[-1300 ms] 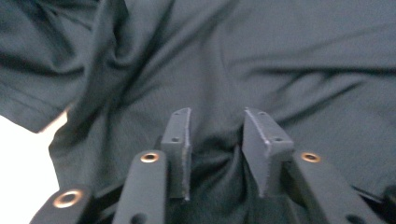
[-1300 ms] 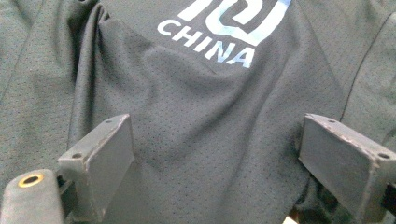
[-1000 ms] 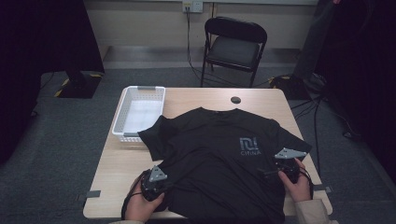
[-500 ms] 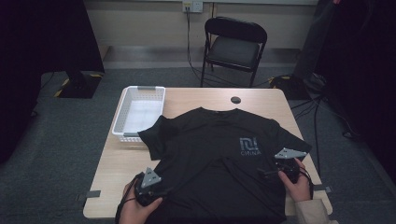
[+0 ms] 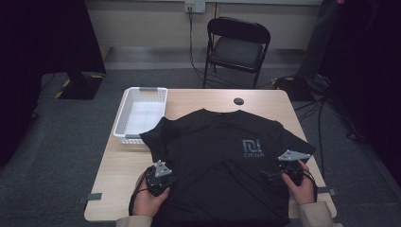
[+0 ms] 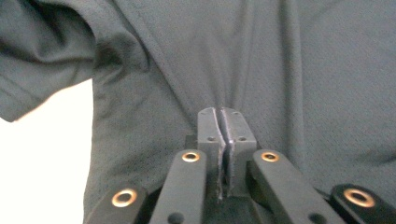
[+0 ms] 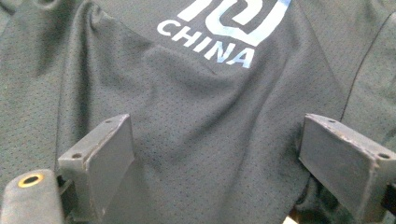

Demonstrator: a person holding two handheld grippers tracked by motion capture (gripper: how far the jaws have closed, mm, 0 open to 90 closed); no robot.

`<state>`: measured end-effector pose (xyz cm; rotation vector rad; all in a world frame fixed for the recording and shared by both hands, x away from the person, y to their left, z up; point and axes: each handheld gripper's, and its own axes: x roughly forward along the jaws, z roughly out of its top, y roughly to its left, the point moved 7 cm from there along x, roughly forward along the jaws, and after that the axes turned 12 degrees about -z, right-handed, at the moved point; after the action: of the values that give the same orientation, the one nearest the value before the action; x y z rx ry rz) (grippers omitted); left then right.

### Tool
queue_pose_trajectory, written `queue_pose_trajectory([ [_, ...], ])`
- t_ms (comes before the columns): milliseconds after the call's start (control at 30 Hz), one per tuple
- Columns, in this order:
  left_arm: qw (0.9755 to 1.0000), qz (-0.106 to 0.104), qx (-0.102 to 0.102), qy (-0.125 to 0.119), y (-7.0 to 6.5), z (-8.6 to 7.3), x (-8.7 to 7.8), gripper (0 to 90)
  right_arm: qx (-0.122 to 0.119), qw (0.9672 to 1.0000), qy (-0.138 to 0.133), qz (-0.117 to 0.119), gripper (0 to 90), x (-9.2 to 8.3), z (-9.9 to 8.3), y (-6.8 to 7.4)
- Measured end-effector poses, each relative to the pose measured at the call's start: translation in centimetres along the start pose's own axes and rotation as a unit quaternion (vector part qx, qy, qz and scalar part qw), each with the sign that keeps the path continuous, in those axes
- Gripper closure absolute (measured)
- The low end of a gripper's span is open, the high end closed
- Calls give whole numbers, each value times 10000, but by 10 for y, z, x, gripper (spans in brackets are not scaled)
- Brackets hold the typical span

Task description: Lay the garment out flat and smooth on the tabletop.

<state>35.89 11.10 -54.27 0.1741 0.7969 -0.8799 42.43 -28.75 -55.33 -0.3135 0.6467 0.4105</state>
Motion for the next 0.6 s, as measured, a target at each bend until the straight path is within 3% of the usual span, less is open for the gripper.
queue_pose_trajectory([
  [300, 9994, -326, -86, 48, -21, -26, -19, 883, -2, 10000, -2, -1, 97, 0, 0, 0],
  [400, 9994, -333, -92, 72, -26, -31, -24, 839, -3, 10000, -1, -1, 98, 0, 0, 0],
  [467, 9994, -306, -145, 3, -26, -31, -26, 757, -1, 10000, 0, -1, 98, 0, 0, 0],
  [533, 9998, -4, -89, -198, -17, -28, -27, 526, -1, 10000, 0, -1, 97, 0, 0, 0],
  [600, 9989, 242, -132, -378, -5, -23, -30, 432, -2, 10000, -2, 0, 97, 0, 0, 0],
])
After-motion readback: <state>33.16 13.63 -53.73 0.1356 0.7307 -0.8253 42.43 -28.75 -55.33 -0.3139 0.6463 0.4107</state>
